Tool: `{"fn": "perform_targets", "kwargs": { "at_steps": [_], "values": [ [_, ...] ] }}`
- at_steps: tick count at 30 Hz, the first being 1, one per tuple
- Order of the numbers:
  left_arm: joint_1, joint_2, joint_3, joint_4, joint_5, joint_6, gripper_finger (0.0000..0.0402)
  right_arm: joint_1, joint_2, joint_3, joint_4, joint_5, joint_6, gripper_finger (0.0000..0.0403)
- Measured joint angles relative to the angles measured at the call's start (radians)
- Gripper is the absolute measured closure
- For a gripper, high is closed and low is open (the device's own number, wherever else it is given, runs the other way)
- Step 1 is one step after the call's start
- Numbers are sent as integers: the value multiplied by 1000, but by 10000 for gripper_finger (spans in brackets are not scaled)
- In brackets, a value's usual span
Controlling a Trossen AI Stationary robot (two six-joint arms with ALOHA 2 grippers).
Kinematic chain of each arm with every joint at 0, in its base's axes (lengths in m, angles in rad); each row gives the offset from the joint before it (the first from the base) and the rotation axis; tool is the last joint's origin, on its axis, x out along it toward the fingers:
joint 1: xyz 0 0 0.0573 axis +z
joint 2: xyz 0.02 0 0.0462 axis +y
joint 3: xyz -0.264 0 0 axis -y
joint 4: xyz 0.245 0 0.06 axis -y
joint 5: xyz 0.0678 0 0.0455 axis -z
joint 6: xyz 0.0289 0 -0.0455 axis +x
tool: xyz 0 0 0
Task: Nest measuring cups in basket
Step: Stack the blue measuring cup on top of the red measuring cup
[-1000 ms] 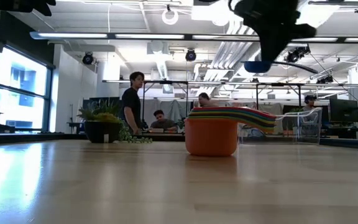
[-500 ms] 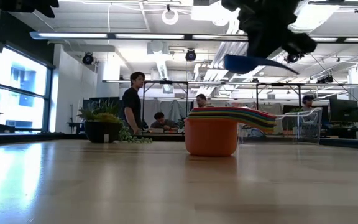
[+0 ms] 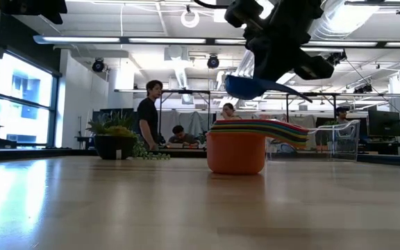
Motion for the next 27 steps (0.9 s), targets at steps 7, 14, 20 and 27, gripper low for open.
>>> {"fn": "perform_targets", "kwargs": {
  "at_steps": [7,14,20,27],
  "values": [
    [3,-1,0,-1,0,7,307,-27,15,1,19,-19,-25,401],
    [3,-1,0,-1,0,7,307,-48,46,1,24,-71,-53,401],
    [3,0,0,-1,0,6,307,-48,58,2,28,-97,-68,401],
    [3,-1,0,0,-5,4,307,-48,83,1,38,-115,-88,401]
  ]
}}
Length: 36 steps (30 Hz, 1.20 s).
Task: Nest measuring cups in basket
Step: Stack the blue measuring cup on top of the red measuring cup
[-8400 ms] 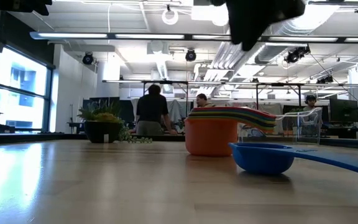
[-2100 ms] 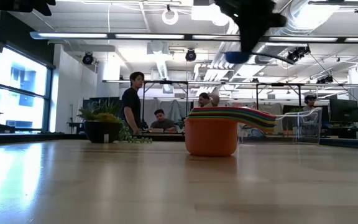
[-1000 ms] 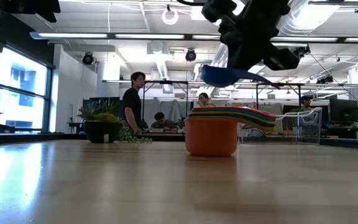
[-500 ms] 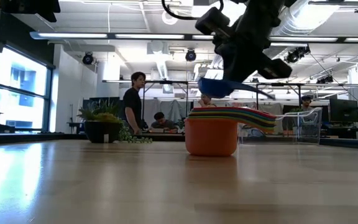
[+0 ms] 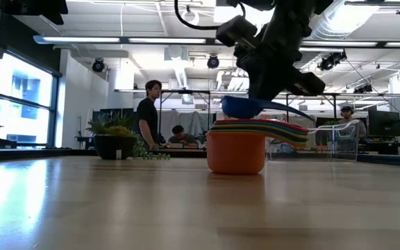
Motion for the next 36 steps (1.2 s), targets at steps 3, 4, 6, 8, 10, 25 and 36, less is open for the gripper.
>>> {"fn": "perform_targets", "kwargs": {
  "at_steps": [3,4,6,8,10,25,36],
  "values": [
    [0,0,0,0,0,-7,307,-7,0,0,-3,3,-2,401],
    [0,0,0,0,0,-8,307,-11,0,0,-7,2,-4,401],
    [0,0,0,0,-1,-8,307,-21,0,0,-8,-5,-12,401],
    [0,0,0,0,-2,-8,307,-27,0,0,-7,-9,-20,401],
    [0,0,0,0,-2,-8,307,-29,0,0,-7,-9,-21,399],
    [0,0,0,0,-3,-8,307,-25,24,-1,5,-22,-15,394],
    [0,0,0,0,-3,-8,307,-25,24,-1,17,-18,-17,393]
  ]
}}
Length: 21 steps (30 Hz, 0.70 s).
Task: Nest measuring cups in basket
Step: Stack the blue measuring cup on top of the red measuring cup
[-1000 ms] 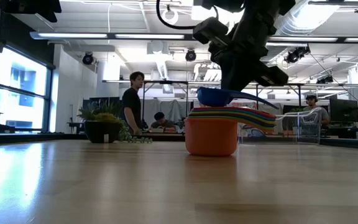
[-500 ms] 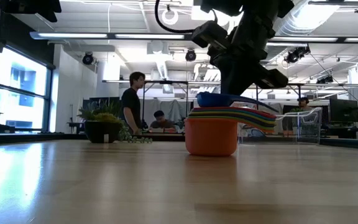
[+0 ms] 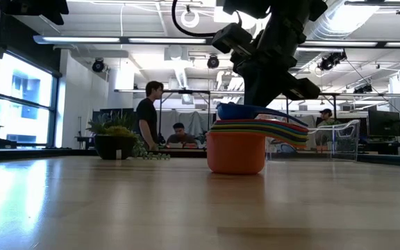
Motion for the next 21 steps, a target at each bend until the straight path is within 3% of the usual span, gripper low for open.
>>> {"fn": "perform_targets", "kwargs": {
  "at_steps": [11,21],
  "values": [
    [0,0,0,0,0,0,307,0,0,0,2,3,-29,390],
    [0,0,0,0,0,0,307,0,-1,0,2,3,-22,331]
  ]
}}
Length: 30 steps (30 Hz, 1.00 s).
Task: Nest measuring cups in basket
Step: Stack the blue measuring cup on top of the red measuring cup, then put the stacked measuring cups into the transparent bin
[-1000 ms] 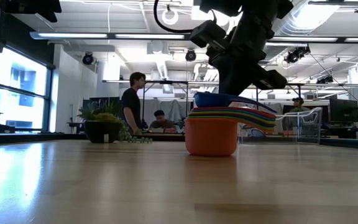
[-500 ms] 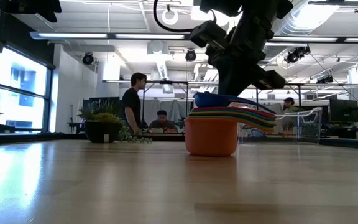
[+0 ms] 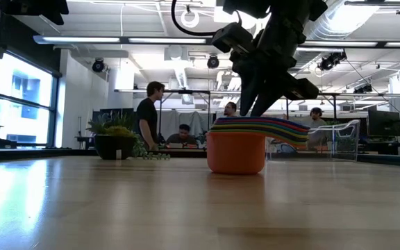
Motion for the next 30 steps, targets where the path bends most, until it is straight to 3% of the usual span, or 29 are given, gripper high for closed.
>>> {"fn": "perform_targets", "kwargs": {
  "at_steps": [15,21,30],
  "values": [
    [0,-24,0,0,-2,15,307,0,-86,0,22,7,-4,323],
    [-1,-72,0,-1,-13,124,307,23,-117,0,106,12,31,323],
    [-1,-172,0,-1,-122,336,307,118,-122,0,341,81,102,323]
  ]
}}
